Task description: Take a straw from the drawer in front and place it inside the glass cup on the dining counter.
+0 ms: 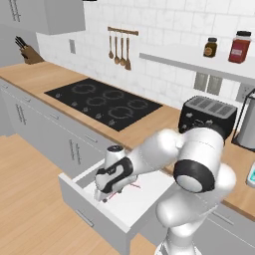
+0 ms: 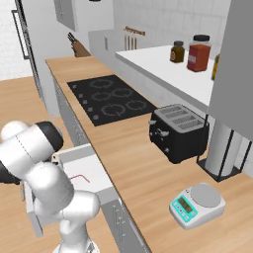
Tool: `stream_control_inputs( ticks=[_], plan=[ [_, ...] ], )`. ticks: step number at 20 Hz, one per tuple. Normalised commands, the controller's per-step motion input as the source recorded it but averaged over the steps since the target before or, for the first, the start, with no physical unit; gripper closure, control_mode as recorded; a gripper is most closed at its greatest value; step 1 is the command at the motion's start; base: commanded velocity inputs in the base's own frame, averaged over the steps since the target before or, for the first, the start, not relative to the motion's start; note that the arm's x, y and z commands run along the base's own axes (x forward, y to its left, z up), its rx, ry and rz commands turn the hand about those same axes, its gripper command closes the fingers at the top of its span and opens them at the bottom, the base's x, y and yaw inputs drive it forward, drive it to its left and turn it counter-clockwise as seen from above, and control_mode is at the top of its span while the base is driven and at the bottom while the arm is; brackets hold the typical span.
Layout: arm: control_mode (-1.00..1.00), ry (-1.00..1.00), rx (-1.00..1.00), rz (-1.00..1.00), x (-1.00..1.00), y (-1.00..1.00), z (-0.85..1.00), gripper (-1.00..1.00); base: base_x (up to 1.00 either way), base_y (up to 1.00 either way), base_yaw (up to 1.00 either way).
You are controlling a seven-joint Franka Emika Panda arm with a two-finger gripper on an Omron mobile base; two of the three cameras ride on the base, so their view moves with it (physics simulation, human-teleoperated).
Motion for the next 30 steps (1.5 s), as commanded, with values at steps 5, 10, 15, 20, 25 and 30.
stream_control_inputs(
  ticks=[5, 10, 15, 20, 25, 30],
  plan=[
    [-1.00, -0.03, -0.04, -0.14, 0.07, -0.83, 0.44, -1.00, 0.00, 0.00, 0.00],
    [-1.00, 0.00, -0.03, 0.00, 0.33, -0.60, 0.03, -1.00, 0.00, 0.00, 0.00],
    [-1.00, 0.00, -0.02, 0.05, 0.55, -0.14, 0.00, -1.00, 0.00, 0.00, 0.00],
    [-1.00, 0.00, -0.04, 0.11, 0.63, 0.00, 0.00, -1.00, 0.00, 0.00, 0.00],
    [-1.00, 0.00, -0.07, 0.16, 0.38, 0.00, -0.09, -1.00, 0.00, 0.00, 0.00],
    [-1.00, 0.05, -0.04, 0.12, 0.32, 0.00, -0.24, -1.00, 0.00, 0.00, 0.00]
  ],
)
